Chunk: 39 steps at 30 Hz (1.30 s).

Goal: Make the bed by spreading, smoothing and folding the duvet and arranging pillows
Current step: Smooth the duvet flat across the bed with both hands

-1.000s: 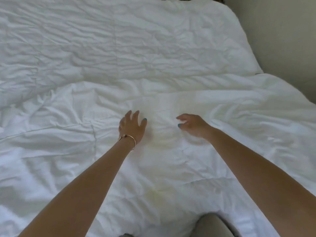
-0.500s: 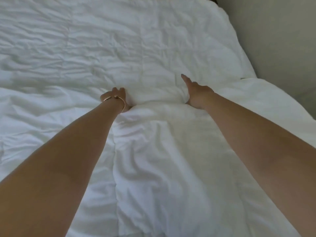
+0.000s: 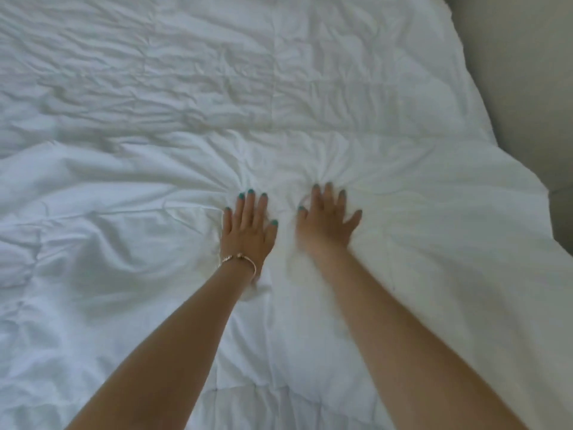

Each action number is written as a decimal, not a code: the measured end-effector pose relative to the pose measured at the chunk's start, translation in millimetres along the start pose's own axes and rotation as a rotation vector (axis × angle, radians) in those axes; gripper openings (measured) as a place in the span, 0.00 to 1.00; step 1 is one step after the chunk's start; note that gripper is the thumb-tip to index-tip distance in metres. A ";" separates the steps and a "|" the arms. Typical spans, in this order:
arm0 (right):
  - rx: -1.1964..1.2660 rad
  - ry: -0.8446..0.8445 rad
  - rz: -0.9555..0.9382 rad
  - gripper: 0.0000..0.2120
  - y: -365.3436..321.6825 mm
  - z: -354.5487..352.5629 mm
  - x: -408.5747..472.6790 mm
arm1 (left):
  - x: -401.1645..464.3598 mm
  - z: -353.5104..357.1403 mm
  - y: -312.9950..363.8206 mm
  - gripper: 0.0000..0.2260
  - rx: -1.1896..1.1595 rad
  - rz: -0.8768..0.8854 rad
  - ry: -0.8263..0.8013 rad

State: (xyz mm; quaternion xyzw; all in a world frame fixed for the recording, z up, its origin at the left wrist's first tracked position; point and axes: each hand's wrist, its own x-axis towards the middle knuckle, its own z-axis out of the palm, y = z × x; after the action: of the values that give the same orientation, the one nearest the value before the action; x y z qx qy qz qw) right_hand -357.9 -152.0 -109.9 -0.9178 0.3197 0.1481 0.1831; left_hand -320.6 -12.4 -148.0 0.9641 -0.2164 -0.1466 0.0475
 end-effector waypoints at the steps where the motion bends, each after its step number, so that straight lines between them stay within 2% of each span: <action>1: -0.056 -0.016 -0.022 0.29 -8.8 9.1 -19.2 | -10.8 -1.0 -4.1 0.27 0.027 0.020 -0.026; 6: -0.161 -0.151 -0.066 0.32 -64.3 34.5 -83.0 | -48.2 -29.6 -75.4 0.32 0.198 0.201 -0.138; 9: -0.079 -0.208 -0.021 0.30 -115.2 52.4 -113.3 | -76.1 -55.6 -162.3 0.26 0.246 0.080 -0.195; 11: -0.016 -0.228 -0.018 0.29 -160.3 70.4 -135.4 | -99.3 -69.3 -233.5 0.26 0.210 -0.037 -0.238; 14: 0.033 -0.186 -0.119 0.29 -239.6 101.9 -157.7 | -115.7 -78.8 -337.4 0.28 0.175 -0.094 -0.236; 16: -0.020 -0.135 -0.179 0.30 -288.5 132.7 -168.6 | -117.1 -81.5 -397.9 0.29 0.167 -0.100 -0.220; 21: -0.237 0.015 -0.056 0.29 -332.9 208.5 -182.8 | -137.1 -60.0 -512.5 0.34 0.183 -0.188 -0.058; 28: -0.309 0.061 -0.054 0.28 -330.3 234.6 -157.3 | -126.4 -30.3 -532.2 0.34 0.090 -0.109 0.045; 32: -0.323 0.032 -0.054 0.27 -325.8 236.4 -151.7 | -121.4 -19.2 -536.0 0.35 0.074 -0.094 0.032; 39: -0.264 0.071 -0.080 0.29 -322.5 238.0 -151.7 | -117.0 -5.5 -538.0 0.32 0.057 -0.070 0.089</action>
State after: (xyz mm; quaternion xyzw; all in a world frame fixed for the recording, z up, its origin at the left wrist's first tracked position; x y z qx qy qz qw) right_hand -302.0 266.2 -184.6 -0.9505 0.2670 0.1491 0.0552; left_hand -203.0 523.4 -195.5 0.9776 -0.1841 -0.0987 0.0243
